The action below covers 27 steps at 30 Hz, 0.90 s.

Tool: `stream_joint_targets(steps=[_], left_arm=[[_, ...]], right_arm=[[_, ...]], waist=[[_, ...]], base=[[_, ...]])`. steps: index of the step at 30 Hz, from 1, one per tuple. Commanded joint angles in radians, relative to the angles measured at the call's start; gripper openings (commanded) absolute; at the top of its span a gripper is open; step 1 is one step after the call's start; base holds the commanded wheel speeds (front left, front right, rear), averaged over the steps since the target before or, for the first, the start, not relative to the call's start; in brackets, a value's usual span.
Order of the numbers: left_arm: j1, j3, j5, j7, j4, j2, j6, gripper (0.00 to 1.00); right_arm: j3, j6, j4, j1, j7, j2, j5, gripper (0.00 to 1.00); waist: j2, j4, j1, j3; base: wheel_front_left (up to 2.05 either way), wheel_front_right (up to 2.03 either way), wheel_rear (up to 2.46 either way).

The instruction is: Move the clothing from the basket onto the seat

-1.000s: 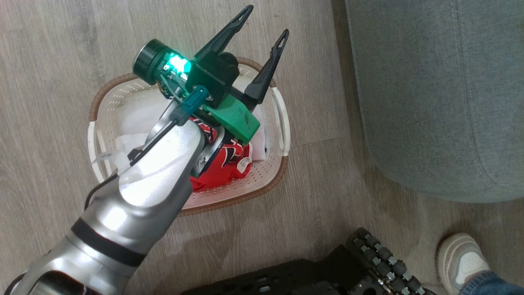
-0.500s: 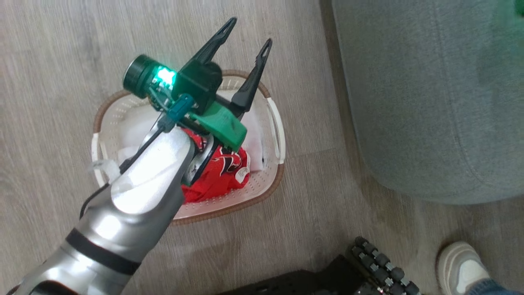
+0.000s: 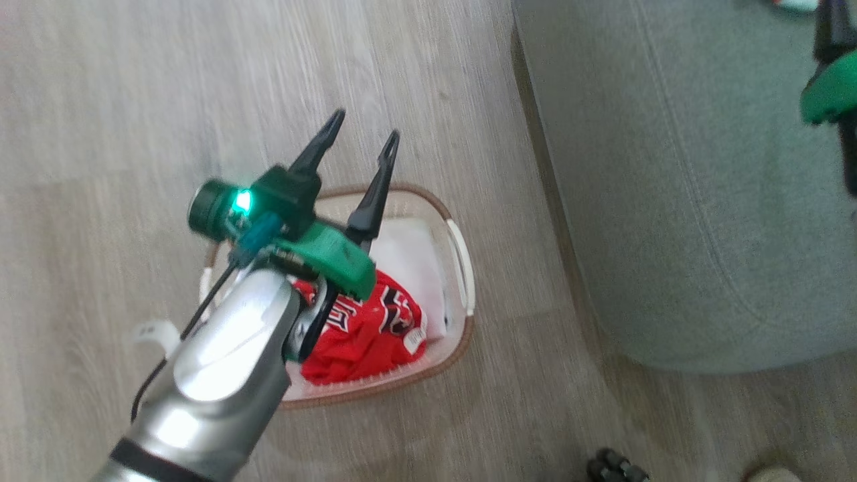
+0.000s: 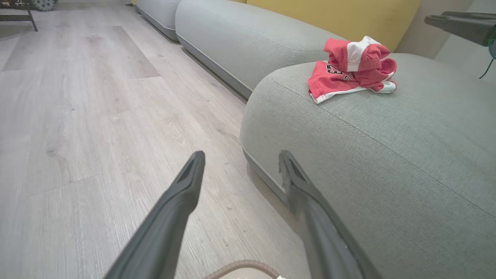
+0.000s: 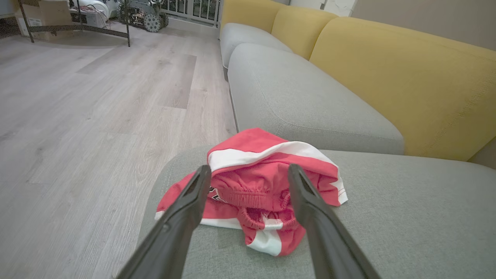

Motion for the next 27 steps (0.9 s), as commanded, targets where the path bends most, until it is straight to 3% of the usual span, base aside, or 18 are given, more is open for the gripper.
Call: stream_joint_targets(steps=[1, 7, 13, 21, 27], left_arm=[[0.02, 0.043, -0.005, -0.011, -0.025, 0.008, 0.012, 1.0], [0.141, 0.143, -0.001, -0.012, -0.08, 0.001, 0.041, 1.0], [0.299, 0.277, 0.031, -0.012, -0.139, -0.006, 0.062, 1.0], [0.459, 0.381, 0.076, -0.012, -0.167, -0.035, 0.057, 1.0], [0.551, 0.43, 0.101, -0.012, -0.184, -0.061, 0.048, 1.0]], right_arm=[[0.01, 0.007, -0.043, 0.038, -0.009, -0.011, 0.007, 1.0], [-0.006, 0.007, -0.123, 0.161, -0.009, 0.037, 0.029, 1.0], [-0.031, 0.007, -0.248, 0.329, -0.009, 0.142, 0.005, 1.0], [-0.052, 0.007, -0.392, 0.522, -0.009, 0.256, -0.046, 1.0], [-0.077, 0.007, -0.509, 0.668, -0.009, 0.301, -0.075, 1.0]], waist=[[-0.0001, 0.037, 0.0, -0.077], [-0.0001, 0.089, 0.0, -0.188], [-0.0001, 0.129, 0.0, -0.294], [-0.0001, 0.162, 0.0, -0.378], [-0.0001, 0.181, 0.0, -0.421]], base=[[0.0, 0.0, 0.0], [0.0, 0.0, 0.0], [0.0, 0.0, 0.0], [0.0, 0.0, 0.0], [0.0, 0.0, 0.0]])
